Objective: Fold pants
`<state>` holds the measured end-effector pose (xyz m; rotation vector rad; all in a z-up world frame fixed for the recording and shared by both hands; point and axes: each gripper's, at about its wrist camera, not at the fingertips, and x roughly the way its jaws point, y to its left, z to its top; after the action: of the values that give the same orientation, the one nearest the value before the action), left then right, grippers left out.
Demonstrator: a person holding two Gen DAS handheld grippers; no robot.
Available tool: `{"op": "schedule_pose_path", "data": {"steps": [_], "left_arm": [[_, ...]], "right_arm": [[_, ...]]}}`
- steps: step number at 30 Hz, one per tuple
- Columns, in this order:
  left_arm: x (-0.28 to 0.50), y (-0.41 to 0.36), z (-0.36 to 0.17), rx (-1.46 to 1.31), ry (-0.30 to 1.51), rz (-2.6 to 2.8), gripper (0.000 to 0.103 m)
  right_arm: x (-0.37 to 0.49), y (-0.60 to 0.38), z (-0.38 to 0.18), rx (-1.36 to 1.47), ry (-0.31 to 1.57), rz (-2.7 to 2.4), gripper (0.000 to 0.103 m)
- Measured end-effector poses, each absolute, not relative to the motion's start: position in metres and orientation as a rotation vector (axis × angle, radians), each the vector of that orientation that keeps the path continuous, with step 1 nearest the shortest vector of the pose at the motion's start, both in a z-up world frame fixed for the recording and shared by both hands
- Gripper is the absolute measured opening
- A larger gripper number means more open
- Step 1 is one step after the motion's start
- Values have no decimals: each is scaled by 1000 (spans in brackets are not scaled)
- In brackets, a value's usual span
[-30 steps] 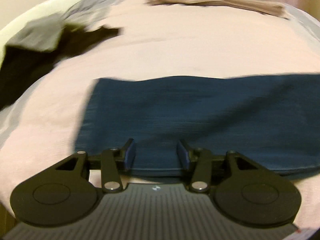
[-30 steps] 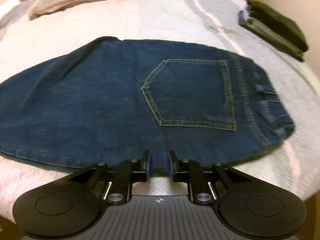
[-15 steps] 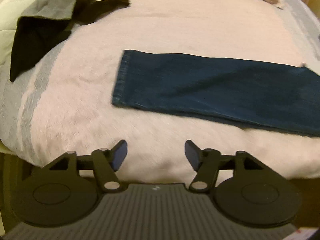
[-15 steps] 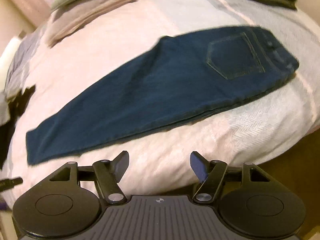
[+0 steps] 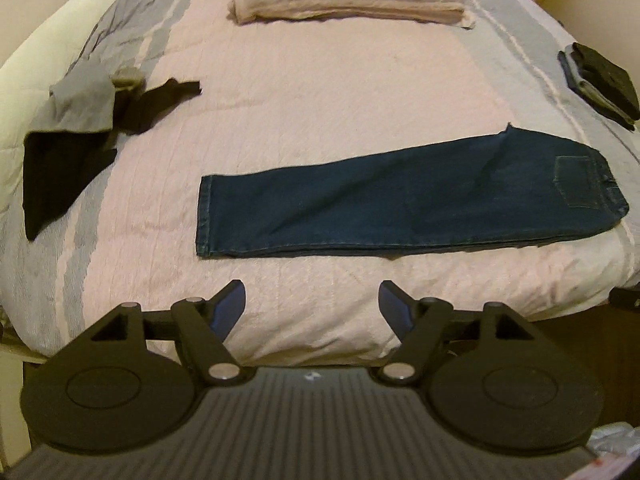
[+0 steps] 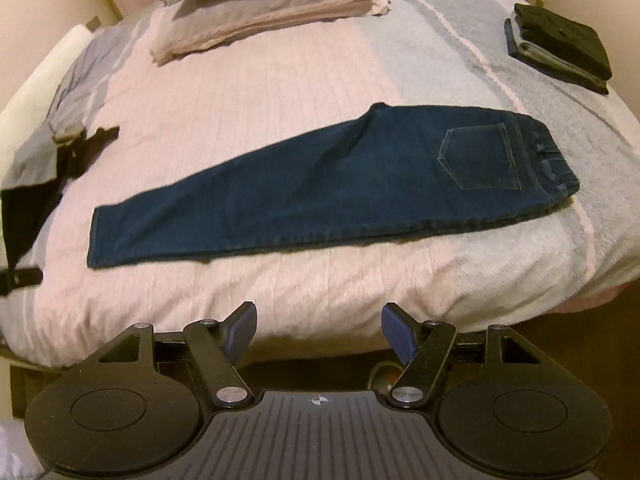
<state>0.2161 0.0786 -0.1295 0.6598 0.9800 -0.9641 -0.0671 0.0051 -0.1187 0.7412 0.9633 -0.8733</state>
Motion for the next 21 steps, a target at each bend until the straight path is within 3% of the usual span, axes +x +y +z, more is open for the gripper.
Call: {"op": "schedule_pose_path", "data": {"steps": [13,21], "left_arm": [[175,46,-137,617,1004,-915,72],[213,70,-217,92,1185,-741,71]], "right_arm": [[-114,-44,-118,729,993,-815,66],[-163,-119,-154,690,1047,-810,66]]}}
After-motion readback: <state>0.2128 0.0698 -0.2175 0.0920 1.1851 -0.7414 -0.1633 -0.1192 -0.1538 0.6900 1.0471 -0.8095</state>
